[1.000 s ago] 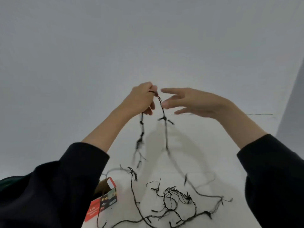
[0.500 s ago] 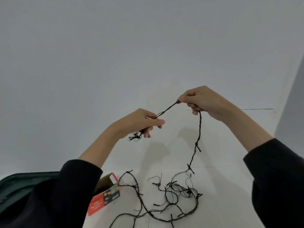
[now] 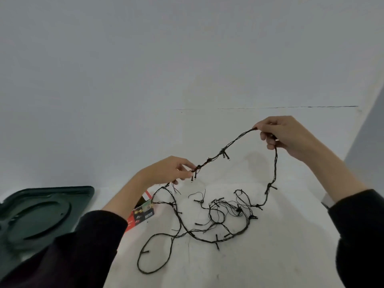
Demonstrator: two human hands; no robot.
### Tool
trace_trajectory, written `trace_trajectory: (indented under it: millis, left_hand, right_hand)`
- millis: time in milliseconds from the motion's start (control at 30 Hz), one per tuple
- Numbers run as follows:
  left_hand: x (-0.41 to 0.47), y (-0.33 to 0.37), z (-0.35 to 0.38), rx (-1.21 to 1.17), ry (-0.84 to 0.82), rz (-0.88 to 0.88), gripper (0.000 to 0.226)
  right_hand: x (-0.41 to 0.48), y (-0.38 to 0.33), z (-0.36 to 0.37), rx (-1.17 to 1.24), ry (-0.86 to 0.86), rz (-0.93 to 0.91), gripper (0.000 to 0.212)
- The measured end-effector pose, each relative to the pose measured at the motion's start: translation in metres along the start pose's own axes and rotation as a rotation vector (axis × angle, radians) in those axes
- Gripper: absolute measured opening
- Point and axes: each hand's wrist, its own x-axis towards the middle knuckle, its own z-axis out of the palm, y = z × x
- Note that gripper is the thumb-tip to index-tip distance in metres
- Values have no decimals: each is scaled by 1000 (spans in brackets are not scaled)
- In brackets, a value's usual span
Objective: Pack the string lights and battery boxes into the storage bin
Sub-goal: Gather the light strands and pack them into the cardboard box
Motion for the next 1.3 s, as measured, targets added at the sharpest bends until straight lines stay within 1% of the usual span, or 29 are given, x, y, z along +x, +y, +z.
trace_trajectory:
  millis: [67, 100, 167, 200, 267, 300, 333, 400, 433, 467, 500, 533, 567, 633, 667, 700, 733, 833, 900, 1000, 1100, 1167, 1200, 1300]
  left_hand:
    - [9, -28, 25, 148, 63, -15, 34]
    - [11, -40, 38, 167, 68, -16, 33]
    - [14, -59, 65, 233, 1, -2, 29]
    - [15, -67, 79, 311, -51, -1, 31]
    - [15, -80, 99, 506, -137, -9, 47]
    - [16, -86, 107, 634, -167, -13, 53]
    - [17, -92, 112, 788, -186, -2, 55]
    - [19, -101, 118, 1049, -190, 38, 47]
    - [20, -104, 119, 1135, -191, 46, 41]
    - [20, -105, 119, 1189, -192, 47, 36]
    - [22, -103, 116, 1194, -183, 44, 31]
    - [23, -99, 112, 1143, -162, 44, 26]
    - [25, -92, 105, 1022, -122, 43, 22]
    - [25, -68, 85, 623, -42, 38, 20]
    - [24, -51, 74, 441, -31, 42, 20]
    - [24, -33, 63, 320, -16, 73, 19]
    - [23, -14, 53, 242, 12, 117, 18]
    - [21, 29, 28, 107, 118, 209, 14]
    - [19, 45, 15, -10, 153, 218, 15]
    - [13, 50, 3, -75, 212, 208, 14]
    - [8, 42, -3, -37, 214, 198, 10]
    - [7, 37, -4, 32, 209, 205, 6]
    - [7, 35, -5, 58, 215, 209, 8]
    - [3, 32, -7, -2, 234, 202, 7]
  right_hand:
    - [-2, 8, 1, 34, -34, 32, 15]
    - [-3, 13, 4, 34, -70, 50, 17]
    - [-7, 24, 13, 3, -149, 77, 21]
    - [-8, 29, 17, -12, -178, 93, 22]
    - [-12, 39, 22, -23, -214, 110, 23]
    - [-12, 43, 24, -23, -223, 118, 24]
    - [-13, 46, 24, -20, -224, 125, 24]
    - [-12, 50, 22, -13, -222, 134, 23]
    - [-12, 52, 21, -11, -221, 138, 24]
    - [-11, 53, 21, -15, -218, 142, 24]
    - [-10, 54, 21, -25, -212, 144, 24]
    - [-9, 54, 21, -41, -203, 142, 25]
    - [-8, 54, 22, -57, -192, 134, 26]
    - [-4, 52, 25, -76, -191, 111, 25]
    - [-4, 48, 29, -84, -212, 96, 21]
    - [-4, 43, 35, -111, -252, 78, 16]
    - [-5, 38, 42, -171, -312, 60, 16]
    - [-10, 24, 63, -379, -513, -6, 25]
    - [-9, 12, 63, -380, -504, -42, 25]
    - [-4, -10, 47, -417, -462, -71, 16]
    - [-1, -26, 34, -437, -407, -123, 13]
    - [1, -36, 29, -372, -294, -160, 14]
    - [2, -40, 26, -313, -222, -172, 14]
    - [6, -52, 19, -213, -58, -205, 15]
